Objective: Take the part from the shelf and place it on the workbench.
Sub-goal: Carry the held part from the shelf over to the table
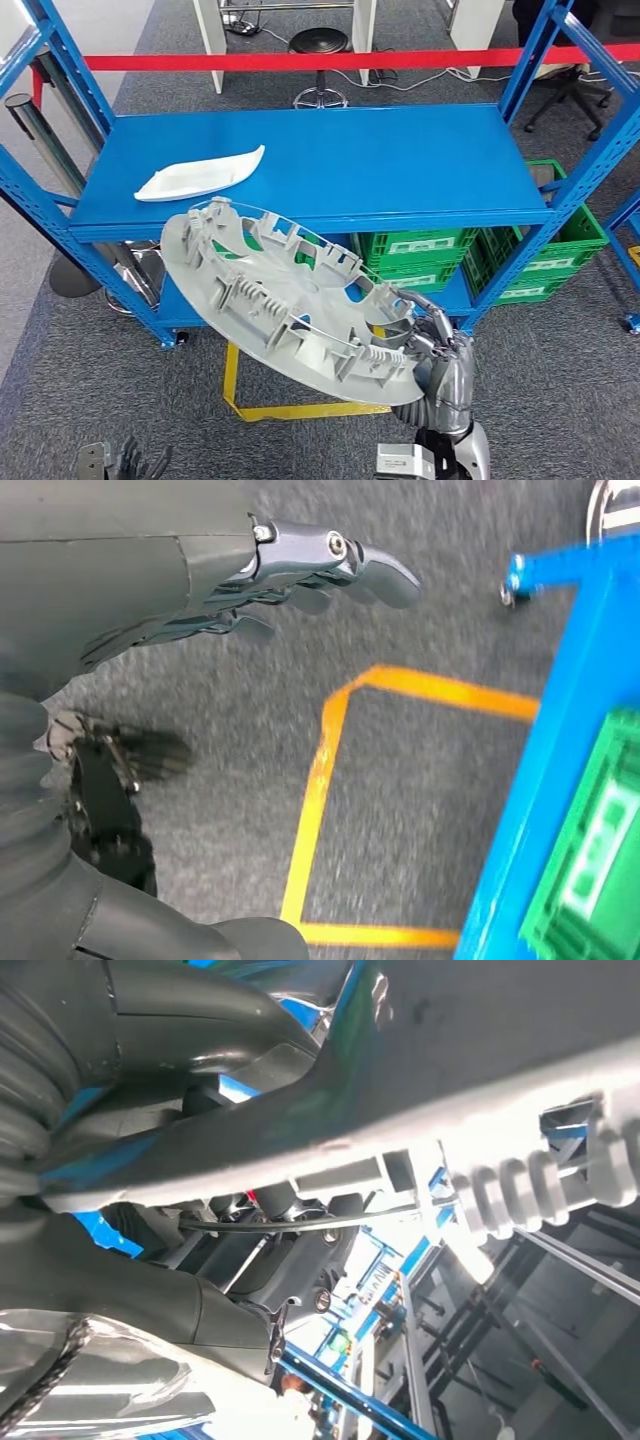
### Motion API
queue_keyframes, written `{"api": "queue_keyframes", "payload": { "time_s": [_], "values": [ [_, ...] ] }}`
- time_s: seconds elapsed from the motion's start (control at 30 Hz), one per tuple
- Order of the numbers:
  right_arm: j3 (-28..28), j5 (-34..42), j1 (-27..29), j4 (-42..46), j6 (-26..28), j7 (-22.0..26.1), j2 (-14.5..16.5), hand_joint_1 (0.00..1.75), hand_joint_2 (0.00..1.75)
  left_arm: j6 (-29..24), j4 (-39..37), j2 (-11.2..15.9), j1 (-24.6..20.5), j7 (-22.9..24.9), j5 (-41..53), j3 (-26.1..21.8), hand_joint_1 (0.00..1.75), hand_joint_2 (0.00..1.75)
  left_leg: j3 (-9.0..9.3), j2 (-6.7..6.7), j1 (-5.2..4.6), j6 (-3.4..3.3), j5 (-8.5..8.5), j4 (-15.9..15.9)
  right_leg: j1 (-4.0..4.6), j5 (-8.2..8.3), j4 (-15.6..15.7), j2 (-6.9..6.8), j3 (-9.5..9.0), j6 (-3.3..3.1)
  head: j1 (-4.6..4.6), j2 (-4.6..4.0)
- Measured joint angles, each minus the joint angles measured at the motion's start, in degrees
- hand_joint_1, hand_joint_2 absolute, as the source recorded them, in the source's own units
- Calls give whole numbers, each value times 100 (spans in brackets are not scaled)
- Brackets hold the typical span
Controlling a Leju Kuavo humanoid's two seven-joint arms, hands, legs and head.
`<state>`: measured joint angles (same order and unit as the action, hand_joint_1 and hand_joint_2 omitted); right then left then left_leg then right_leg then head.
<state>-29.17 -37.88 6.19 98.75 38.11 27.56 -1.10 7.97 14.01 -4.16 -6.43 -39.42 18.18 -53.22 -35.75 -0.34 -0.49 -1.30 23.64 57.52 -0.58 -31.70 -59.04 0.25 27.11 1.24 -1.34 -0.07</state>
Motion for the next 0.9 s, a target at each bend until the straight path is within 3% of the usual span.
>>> {"api": "queue_keyframes", "payload": {
  "time_s": [0.07, 0.13, 0.17, 0.23, 0.27, 0.3, 0.33, 0.37, 0.43, 0.5, 0.53, 0.6, 0.63, 0.7, 0.77, 0.8, 0.83, 0.87, 0.9],
  "values": [
    [-11, 31, -38, -106, 3, 17, 57, 175, 175, 2, 9, 52, 30, -4, -6, -45, 0, 175, -67, -37, 1, 69, -102, 29, 19, -107, 301, 6, -129, -35, 1, 0],
    [-23, 61, -52, -197, 3, 30, 91, 175, 175, 3, 12, 103, 71, -8, -7, -84, 0, 175, -119, -54, 19, 140, -74, 64, 8, -46, 311, -44, -30, -116, 1, 0],
    [-28, 70, -57, -235, 3, 32, 109, 175, 175, 6, 13, 120, 94, -8, -7, -96, 0, 175, -155, -53, 28, 174, 82, 166, -1, 6, 318, -73, 15, -167, -6, 0],
    [-32, 84, -65, -299, 4, 33, 142, 175, 175, 11, 14, 135, 119, -8, -1, -108, 0, 175, -270, -36, 59, 241, 641, 676, -2, 115, 315, -136, 117, -235, -23, 0],
    [-33, 87, -67, -324, 5, 36, 152, 175, 175, 11, 14, 140, 120, -9, 11, -110, 0, 175, -324, -33, 74, 269, 888, 1028, 4, 166, 304, -170, 175, -246, -26, 0],
    [-32, 91, -61, -348, 8, 38, 157, 175, 175, 4, 14, 144, 118, -11, 27, -111, 0, 175, -346, -32, 88, 297, 1015, 1337, 8, 217, 284, -207, 243, -246, -27, 0],
    [-27, 98, -42, -367, 11, 43, 159, 175, 175, -7, 14, 146, 115, -15, 52, -111, 0, 175, -319, -28, 100, 317, 1009, 1522, 10, 262, 254, -244, 312, -241, -28, 0],
    [-15, 111, 10, -376, 15, 55, 159, 175, 175, -22, 15, 141, 114, -18, 83, -112, 0, 175, -201, -15, 111, 331, 880, 1512, 9, 300, 214, -293, 399, -232, -30, 0],
    [33, 152, 191, -344, 18, 98, 158, 175, 175, -62, 35, 104, 109, -22, 144, -110, 0, 175, 252, 101, 122, 330, 606, 948, 10, 347, 122, -399, 545, -204, -30, 0],
    [90, 188, 374, -277, 19, 143, 157, 175, 175, -96, 67, 46, 91, -24, 182, -108, 0, 175, 679, 274, 85, 277, 603, 245, 27, 394, 61, -510, 638, -151, -23, 0],
    [108, 197, 429, -250, 19, 159, 156, 175, 175, -106, 78, 24, 83, -25, 191, -108, 0, 175, 761, 320, 61, 240, 664, 59, 35, 427, 51, -558, 665, -120, -23, 0],
    [123, 205, 490, -210, 19, 176, 155, 175, 175, -120, 87, -6, 83, -25, 200, -108, 0, 175, 730, 266, 39, 143, 643, -30, 39, 493, 52, -633, 697, -51, -20, 0],
    [134, 207, 508, -196, 19, 181, 154, 175, 175, -123, 89, -21, 87, -25, 199, -108, 0, 175, 684, 230, 44, 92, 593, -46, 30, 453, 29, -584, 721, -16, -21, 0],
    [160, 210, 541, -172, 20, 184, 149, 175, 175, -126, 100, -51, 82, -25, 199, -108, 0, 175, 559, 160, 60, -17, 457, -79, 15, 88, -245, -335, 833, 35, -14, 0],
    [185, 212, 569, -164, 19, 186, 143, 175, 175, -126, 117, -71, 58, -25, 198, -108, 0, 175, 393, 67, 48, -76, 316, -76, 7, -468, -888, -102, 998, 45, -11, 0],
    [194, 213, 582, -164, 19, 185, 139, 175, 175, -126, 124, -79, 50, -25, 198, -108, 0, 175, 301, 10, 34, -84, 243, -73, 8, -628, -1209, -66, 1045, 43, -13, 0],
    [203, 214, 591, -164, 19, 184, 136, 175, 175, -126, 129, -90, 49, -25, 198, -108, 0, 175, 209, -48, 22, -85, 170, -70, 9, -654, -1412, -50, 1040, 36, -15, 0],
    [210, 216, 599, -164, 20, 180, 132, 175, 175, -126, 134, -107, 51, -25, 198, -107, 0, 175, 115, -110, 11, -77, 96, -67, 9, -553, -1443, -39, 954, 22, -15, 0],
    [215, 220, 603, -164, 20, 175, 126, 175, 175, -128, 144, -126, 53, -25, 199, -107, 0, 175, 27, -174, 5, -66, 25, -64, 10, -375, -1275, -10, 776, 1, -17, 0]
  ]
}}
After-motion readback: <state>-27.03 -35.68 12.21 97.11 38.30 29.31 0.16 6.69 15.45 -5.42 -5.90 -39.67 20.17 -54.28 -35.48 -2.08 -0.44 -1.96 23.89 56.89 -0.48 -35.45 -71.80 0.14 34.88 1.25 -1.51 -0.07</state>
